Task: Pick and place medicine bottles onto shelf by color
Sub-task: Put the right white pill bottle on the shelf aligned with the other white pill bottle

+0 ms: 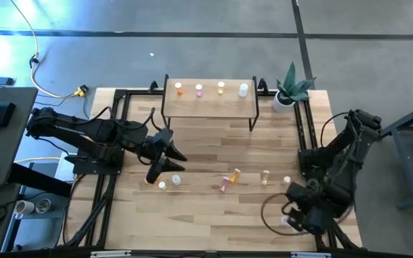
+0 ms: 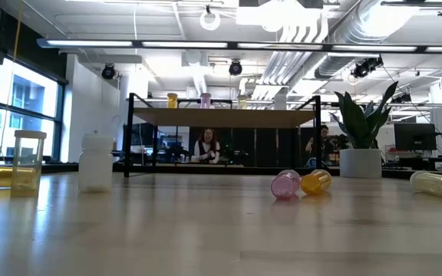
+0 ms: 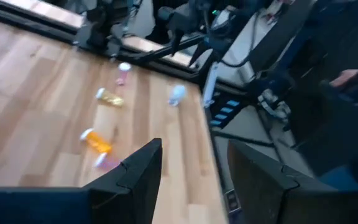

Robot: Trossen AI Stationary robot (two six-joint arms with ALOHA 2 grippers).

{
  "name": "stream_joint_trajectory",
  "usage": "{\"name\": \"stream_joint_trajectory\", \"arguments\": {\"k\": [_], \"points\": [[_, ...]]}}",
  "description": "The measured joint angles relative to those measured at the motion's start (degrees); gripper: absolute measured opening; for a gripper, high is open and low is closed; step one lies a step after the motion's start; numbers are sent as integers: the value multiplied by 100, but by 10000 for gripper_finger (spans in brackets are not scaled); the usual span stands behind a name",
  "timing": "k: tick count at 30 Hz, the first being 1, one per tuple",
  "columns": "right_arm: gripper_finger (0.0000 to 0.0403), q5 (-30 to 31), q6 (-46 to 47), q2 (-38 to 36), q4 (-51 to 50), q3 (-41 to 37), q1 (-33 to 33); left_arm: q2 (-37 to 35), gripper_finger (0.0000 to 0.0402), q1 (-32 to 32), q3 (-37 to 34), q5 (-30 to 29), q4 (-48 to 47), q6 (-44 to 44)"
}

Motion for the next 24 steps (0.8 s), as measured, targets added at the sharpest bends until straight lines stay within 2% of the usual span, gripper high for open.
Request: {"name": "stream_joint_trajectory", "arguments": {"k": [6, 14, 17, 24], "points": [[239, 522, -577, 0, 21, 0, 655, 0, 172, -365, 0, -57, 850, -282], [236, 1428, -1198, 169, 405, 0, 1249, 0, 172, -684, 2, -708, 1787, -245], [236, 1502, -1481, 385, 581, 0, 1360, 0, 172, -751, 2, -852, 1922, -253], [236, 1644, -1483, 952, 749, 0, 1467, 0, 172, -899, 2, -1258, 1934, -326]]}}
